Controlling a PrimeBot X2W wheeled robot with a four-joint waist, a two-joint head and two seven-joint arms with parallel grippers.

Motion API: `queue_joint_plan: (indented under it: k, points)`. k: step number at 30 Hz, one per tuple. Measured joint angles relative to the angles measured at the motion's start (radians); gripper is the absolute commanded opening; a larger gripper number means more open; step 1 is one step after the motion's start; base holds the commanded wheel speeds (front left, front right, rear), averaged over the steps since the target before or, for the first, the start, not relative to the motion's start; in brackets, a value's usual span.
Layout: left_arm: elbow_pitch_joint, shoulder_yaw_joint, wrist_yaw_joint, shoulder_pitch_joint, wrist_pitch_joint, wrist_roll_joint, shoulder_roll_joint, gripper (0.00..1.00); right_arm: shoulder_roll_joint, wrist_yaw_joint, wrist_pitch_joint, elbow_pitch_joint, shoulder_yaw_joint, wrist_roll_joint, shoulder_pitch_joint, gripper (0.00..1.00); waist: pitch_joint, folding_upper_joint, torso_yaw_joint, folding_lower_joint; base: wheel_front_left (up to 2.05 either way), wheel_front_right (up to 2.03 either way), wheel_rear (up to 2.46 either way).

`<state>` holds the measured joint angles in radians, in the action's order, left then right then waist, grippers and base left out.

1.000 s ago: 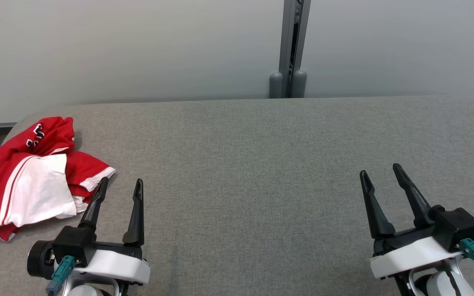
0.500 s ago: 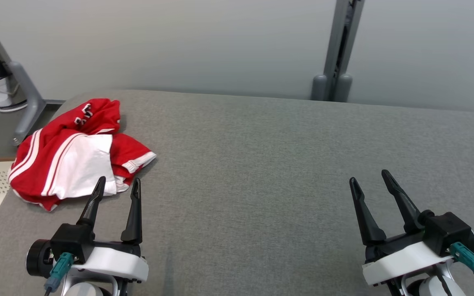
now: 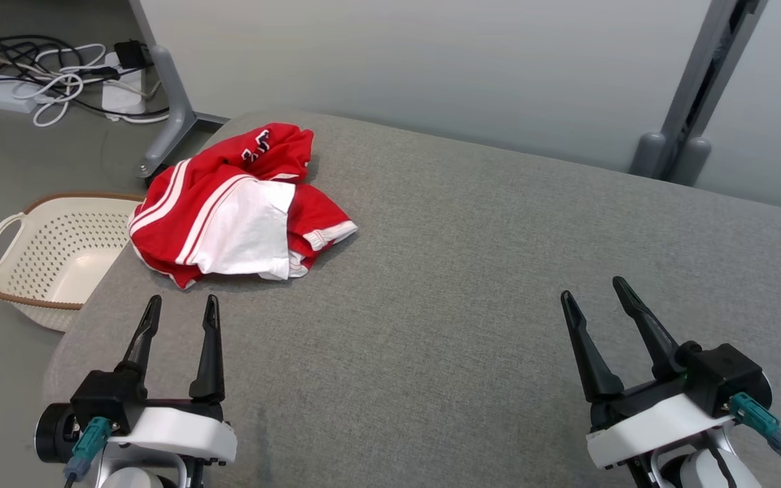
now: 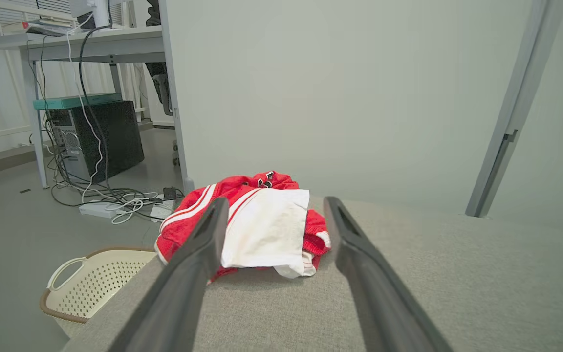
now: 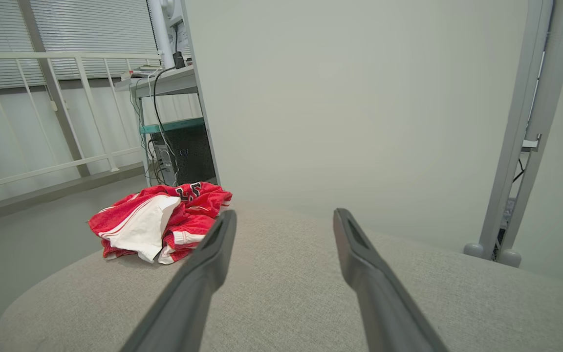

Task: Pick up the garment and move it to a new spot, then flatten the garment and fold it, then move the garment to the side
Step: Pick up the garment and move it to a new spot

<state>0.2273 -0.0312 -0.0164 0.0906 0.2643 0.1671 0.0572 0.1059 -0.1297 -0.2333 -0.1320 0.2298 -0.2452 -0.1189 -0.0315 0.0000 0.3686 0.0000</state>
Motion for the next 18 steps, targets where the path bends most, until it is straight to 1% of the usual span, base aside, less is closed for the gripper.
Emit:
queue_joint_plan:
  k: [5, 8, 10, 12, 14, 18]
  points:
    - [0.001, 0.005, 0.004, 0.000, -0.004, 0.010, 0.002, 1.00, 0.003, 0.000, 0.000, -0.005, 0.007, -0.002, -0.007, 1.00, -0.011, 0.0000, 0.016, 0.0000, 0.00, 0.00, 0.00]
    - [0.002, 0.022, 0.010, 0.012, -0.047, 0.035, 0.003, 1.00, 0.005, 0.000, 0.000, -0.005, 0.011, -0.005, -0.014, 1.00, -0.015, 0.0000, 0.010, 0.0000, 0.00, 0.00, 0.00]
    - [0.001, 0.034, 0.004, 0.035, -0.102, 0.066, 0.009, 1.00, 0.008, 0.000, 0.003, -0.005, 0.011, -0.006, -0.015, 1.00, -0.021, 0.0000, 0.004, 0.0000, 0.00, 0.00, 0.00]
    - [0.004, 0.049, 0.006, 0.069, -0.174, 0.083, 0.030, 1.00, 0.012, 0.000, 0.004, -0.003, 0.011, -0.006, -0.017, 1.00, -0.032, 0.0000, -0.003, 0.0000, 0.00, 0.00, 0.00]
    - [0.018, 0.065, 0.014, 0.113, -0.256, 0.091, 0.060, 1.00, 0.017, 0.000, 0.006, 0.000, 0.011, -0.006, -0.029, 1.00, -0.045, 0.0000, -0.011, 0.0000, 0.00, 0.00, 0.00]
    - [0.044, 0.107, 0.023, 0.222, -0.381, 0.127, 0.118, 1.00, 0.023, 0.000, 0.016, 0.013, 0.015, -0.003, -0.049, 1.00, -0.082, 0.0000, -0.030, 0.0000, 0.00, 0.00, 0.00]
